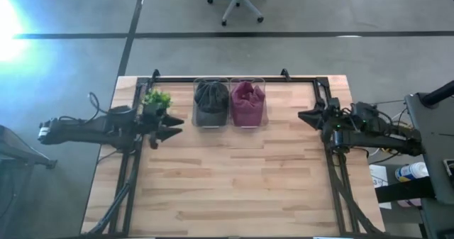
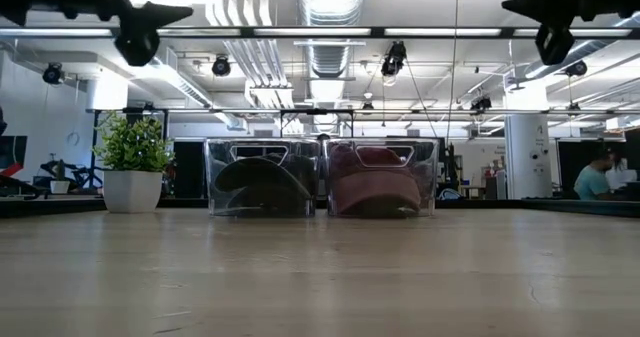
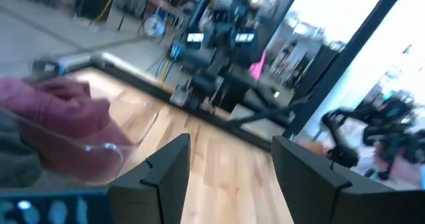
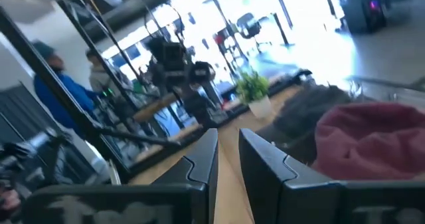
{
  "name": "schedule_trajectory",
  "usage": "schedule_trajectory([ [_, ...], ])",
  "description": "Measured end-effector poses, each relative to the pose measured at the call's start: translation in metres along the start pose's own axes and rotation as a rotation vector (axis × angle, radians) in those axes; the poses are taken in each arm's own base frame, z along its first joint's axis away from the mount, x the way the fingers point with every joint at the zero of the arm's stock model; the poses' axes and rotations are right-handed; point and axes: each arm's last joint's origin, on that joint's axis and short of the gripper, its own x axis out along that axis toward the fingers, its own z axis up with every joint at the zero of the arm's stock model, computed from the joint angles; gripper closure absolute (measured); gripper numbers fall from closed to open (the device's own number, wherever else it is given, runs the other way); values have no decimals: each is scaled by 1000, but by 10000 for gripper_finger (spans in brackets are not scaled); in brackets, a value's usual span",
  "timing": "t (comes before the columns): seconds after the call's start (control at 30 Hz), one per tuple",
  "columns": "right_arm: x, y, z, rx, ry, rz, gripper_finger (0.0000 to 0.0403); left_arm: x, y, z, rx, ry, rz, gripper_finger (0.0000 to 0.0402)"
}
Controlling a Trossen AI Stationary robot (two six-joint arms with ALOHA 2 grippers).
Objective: Pick & Place hat
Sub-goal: Return to Home Position
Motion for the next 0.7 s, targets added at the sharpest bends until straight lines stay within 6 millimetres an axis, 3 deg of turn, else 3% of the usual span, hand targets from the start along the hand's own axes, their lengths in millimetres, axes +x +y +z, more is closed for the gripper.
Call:
schedule_trajectory([
  [0.27,-18,-10,-16,-16,-49,28,344,-34,6,-13,1,-138,-68,196],
  [0.7,2,-24,-41,-21,95,-55,344,-30,32,-62,-1,-64,-34,196],
])
